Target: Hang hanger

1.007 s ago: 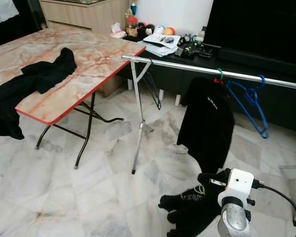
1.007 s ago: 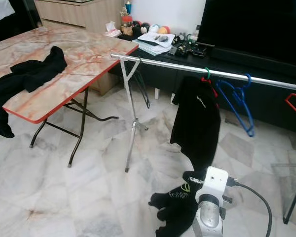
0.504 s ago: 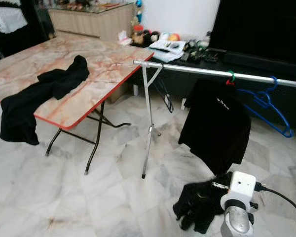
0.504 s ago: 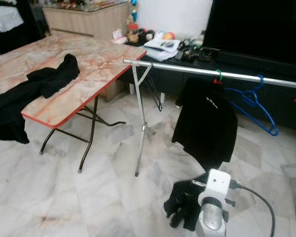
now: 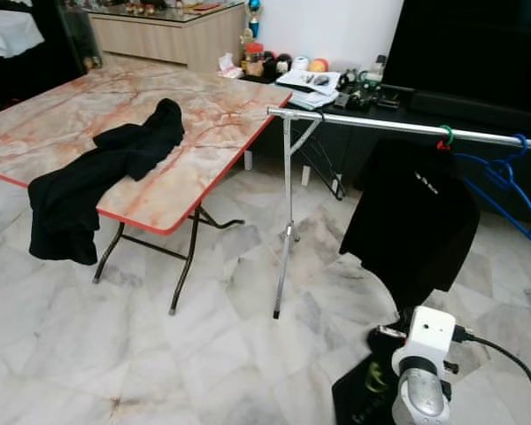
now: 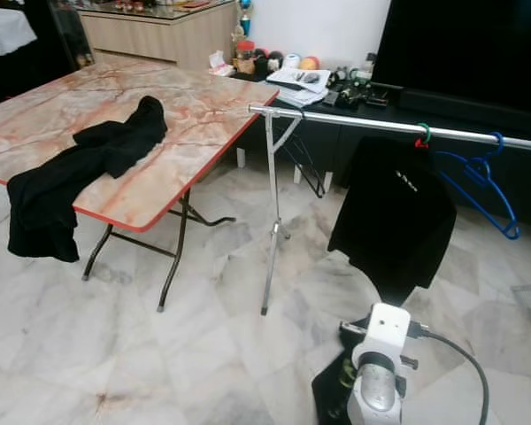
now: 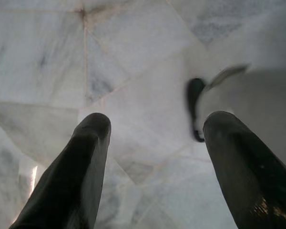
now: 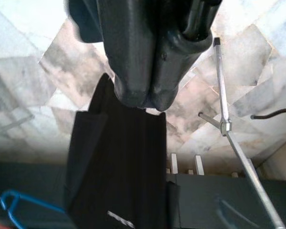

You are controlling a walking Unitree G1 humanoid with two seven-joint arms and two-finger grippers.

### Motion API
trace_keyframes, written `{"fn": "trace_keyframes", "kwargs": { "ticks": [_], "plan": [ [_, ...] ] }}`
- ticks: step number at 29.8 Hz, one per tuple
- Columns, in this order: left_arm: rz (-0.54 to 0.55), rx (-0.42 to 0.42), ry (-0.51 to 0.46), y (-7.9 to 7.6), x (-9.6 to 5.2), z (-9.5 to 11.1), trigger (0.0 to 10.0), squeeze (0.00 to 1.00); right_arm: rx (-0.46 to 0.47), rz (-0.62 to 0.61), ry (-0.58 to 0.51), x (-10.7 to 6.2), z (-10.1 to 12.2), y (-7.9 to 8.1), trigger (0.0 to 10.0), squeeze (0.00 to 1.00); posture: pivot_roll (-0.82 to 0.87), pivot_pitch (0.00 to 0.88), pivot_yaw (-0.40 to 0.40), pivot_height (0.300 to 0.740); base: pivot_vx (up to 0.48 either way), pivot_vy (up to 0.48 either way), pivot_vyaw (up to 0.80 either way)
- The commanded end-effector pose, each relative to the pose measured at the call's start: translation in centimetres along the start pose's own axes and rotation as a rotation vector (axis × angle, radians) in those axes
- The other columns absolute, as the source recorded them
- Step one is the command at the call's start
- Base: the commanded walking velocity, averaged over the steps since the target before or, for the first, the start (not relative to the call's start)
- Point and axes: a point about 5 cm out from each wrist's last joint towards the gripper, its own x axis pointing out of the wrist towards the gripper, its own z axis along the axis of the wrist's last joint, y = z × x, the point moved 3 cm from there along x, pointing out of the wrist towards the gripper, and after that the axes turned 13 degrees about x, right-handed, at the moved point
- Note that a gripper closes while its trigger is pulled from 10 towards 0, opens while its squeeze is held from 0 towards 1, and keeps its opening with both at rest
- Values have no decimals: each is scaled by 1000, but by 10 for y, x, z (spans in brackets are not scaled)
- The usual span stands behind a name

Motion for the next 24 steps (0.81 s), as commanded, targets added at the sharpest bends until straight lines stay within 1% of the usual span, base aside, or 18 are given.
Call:
{"fn": "trace_keyframes", "kwargs": {
  "ticks": [1, 11, 24],
  "plan": [
    [-4, 15, 42, 1, -3, -14, 10000, 0, 19, 36, -31, 1, 8, 13, 10000, 0, 51, 53, -14, 740, 0, 398, 0],
    [-4, 11, 40, 0, -2, -13, 10000, 0, 23, 37, -46, 3, 12, 14, 10000, 0, 55, 51, -18, 740, 0, 396, 0],
    [0, 7, 40, 1, -2, -12, 10000, 0, 28, 31, -56, 4, 14, 14, 10000, 0, 61, 69, -18, 740, 0, 391, 0]
  ]
}}
